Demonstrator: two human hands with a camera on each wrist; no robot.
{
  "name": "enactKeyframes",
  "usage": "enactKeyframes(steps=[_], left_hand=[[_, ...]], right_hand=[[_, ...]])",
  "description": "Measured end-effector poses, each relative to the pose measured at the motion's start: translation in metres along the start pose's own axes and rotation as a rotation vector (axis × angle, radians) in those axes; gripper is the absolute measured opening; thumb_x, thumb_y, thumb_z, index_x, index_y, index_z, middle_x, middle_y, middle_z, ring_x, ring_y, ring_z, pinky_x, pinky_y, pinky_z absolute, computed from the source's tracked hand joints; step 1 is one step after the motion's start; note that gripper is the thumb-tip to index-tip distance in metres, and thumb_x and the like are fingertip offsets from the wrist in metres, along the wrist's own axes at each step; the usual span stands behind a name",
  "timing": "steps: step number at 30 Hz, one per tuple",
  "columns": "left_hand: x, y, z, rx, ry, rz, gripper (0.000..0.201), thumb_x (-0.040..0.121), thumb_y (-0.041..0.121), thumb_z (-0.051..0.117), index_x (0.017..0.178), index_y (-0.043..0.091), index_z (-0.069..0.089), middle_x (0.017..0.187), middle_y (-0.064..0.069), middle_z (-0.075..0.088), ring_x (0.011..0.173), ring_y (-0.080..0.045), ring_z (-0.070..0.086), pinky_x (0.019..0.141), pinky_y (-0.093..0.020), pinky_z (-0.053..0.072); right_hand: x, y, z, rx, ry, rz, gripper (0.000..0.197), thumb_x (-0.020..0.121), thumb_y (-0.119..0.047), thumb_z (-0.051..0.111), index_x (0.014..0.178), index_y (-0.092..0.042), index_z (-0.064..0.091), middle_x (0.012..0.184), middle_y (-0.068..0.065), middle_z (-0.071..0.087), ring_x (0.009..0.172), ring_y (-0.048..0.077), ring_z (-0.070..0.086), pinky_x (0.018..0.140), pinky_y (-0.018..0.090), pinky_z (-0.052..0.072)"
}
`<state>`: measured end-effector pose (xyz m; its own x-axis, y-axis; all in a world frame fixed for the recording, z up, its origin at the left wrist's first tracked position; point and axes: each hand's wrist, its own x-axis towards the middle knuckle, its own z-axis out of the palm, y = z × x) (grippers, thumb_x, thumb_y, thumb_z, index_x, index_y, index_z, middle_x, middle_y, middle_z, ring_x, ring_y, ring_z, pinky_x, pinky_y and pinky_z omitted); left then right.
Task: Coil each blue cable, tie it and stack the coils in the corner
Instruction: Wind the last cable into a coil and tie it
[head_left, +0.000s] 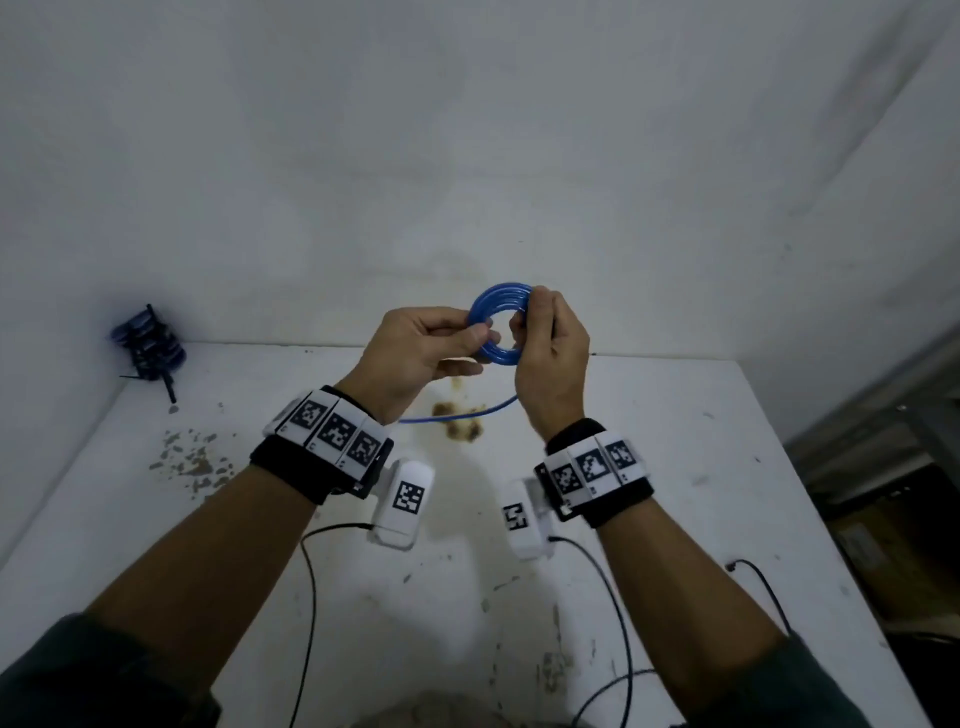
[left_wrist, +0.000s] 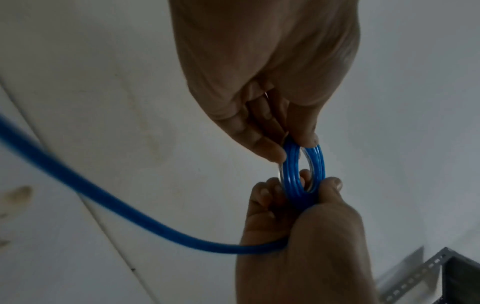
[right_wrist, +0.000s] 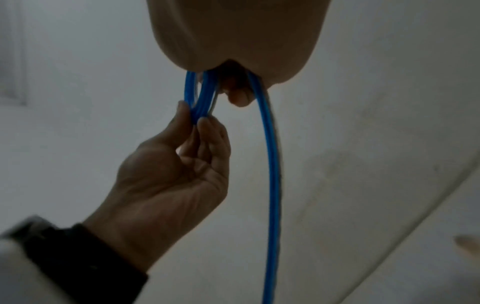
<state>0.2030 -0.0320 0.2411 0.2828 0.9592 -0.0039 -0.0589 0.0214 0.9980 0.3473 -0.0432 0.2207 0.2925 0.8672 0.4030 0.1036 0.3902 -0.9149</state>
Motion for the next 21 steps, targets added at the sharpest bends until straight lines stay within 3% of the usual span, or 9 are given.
enactKeyframes(steps=[3, 6, 8, 10, 12, 14, 16, 21], left_hand=[[0.0, 0.011, -0.013, 0.231, -0.092, 0.049, 0.017, 0.092, 0.013, 0.066, 0.107, 0.015, 0.073, 0.097, -0.003, 0.077, 0.086, -0.013, 0.069, 0.069, -0.027, 0.054], [0.006, 0.028, -0.016, 0.356, -0.118, 0.093, 0.017, 0.089, 0.008, 0.069, 0.105, 0.012, 0.074, 0.084, 0.006, 0.077, 0.076, -0.001, 0.068, 0.065, -0.014, 0.048], [0.011, 0.034, -0.017, 0.388, -0.121, 0.085, 0.016, 0.084, 0.007, 0.073, 0.1, 0.007, 0.076, 0.083, -0.001, 0.077, 0.081, -0.011, 0.073, 0.075, -0.02, 0.053], [0.014, 0.036, -0.018, 0.365, -0.12, 0.108, 0.016, 0.081, 0.006, 0.075, 0.098, 0.004, 0.076, 0.088, -0.008, 0.077, 0.088, -0.021, 0.074, 0.084, -0.028, 0.056], [0.014, 0.032, -0.016, 0.3, -0.077, 0.16, 0.016, 0.082, 0.002, 0.074, 0.097, 0.003, 0.076, 0.085, -0.008, 0.077, 0.082, -0.019, 0.074, 0.079, -0.025, 0.056], [0.013, 0.027, -0.014, 0.263, 0.001, 0.223, 0.013, 0.083, 0.001, 0.073, 0.096, 0.004, 0.076, 0.078, -0.005, 0.076, 0.07, -0.012, 0.068, 0.069, -0.02, 0.051], [0.014, 0.019, -0.012, 0.215, 0.071, 0.265, 0.013, 0.084, 0.003, 0.073, 0.095, 0.007, 0.076, 0.076, -0.006, 0.075, 0.067, -0.013, 0.062, 0.064, -0.023, 0.047], [0.015, 0.007, 0.006, 0.048, 0.236, 0.302, 0.015, 0.087, 0.001, 0.069, 0.1, 0.004, 0.074, 0.072, 0.003, 0.074, 0.066, -0.009, 0.064, 0.065, -0.022, 0.048]], right_hand=[[0.017, -0.004, -0.015, -0.283, -0.341, -0.114, 0.031, 0.102, -0.022, 0.044, 0.071, -0.021, 0.048, 0.064, -0.007, 0.05, 0.059, 0.008, 0.045, 0.06, 0.024, 0.038], [0.033, -0.013, -0.024, -0.464, -0.607, -0.145, 0.032, 0.103, -0.024, 0.047, 0.075, -0.013, 0.057, 0.067, -0.012, 0.057, 0.062, 0.006, 0.052, 0.063, 0.023, 0.041], [0.039, -0.02, -0.024, -0.432, -0.665, -0.121, 0.037, 0.104, -0.026, 0.047, 0.074, -0.006, 0.058, 0.066, -0.01, 0.057, 0.062, 0.01, 0.052, 0.065, 0.026, 0.043], [0.039, -0.022, -0.024, -0.309, -0.644, -0.073, 0.039, 0.105, -0.022, 0.047, 0.072, -0.002, 0.058, 0.063, -0.012, 0.057, 0.061, 0.007, 0.052, 0.065, 0.024, 0.045], [0.04, -0.022, -0.026, -0.221, -0.577, -0.048, 0.04, 0.105, -0.019, 0.044, 0.074, 0.0, 0.059, 0.062, -0.011, 0.056, 0.058, 0.002, 0.05, 0.062, 0.016, 0.041], [0.042, -0.02, -0.031, -0.193, -0.517, -0.054, 0.043, 0.106, -0.02, 0.042, 0.077, 0.007, 0.059, 0.065, 0.002, 0.054, 0.056, 0.005, 0.046, 0.058, 0.018, 0.038], [0.042, -0.017, -0.032, -0.182, -0.47, -0.066, 0.043, 0.106, -0.019, 0.041, 0.077, 0.008, 0.058, 0.067, 0.01, 0.054, 0.056, 0.008, 0.045, 0.057, 0.021, 0.037], [0.015, -0.007, -0.01, 0.001, -0.178, -0.037, 0.034, 0.107, -0.016, 0.034, 0.09, -0.001, 0.06, 0.069, 0.007, 0.054, 0.058, 0.01, 0.046, 0.056, 0.024, 0.037]])
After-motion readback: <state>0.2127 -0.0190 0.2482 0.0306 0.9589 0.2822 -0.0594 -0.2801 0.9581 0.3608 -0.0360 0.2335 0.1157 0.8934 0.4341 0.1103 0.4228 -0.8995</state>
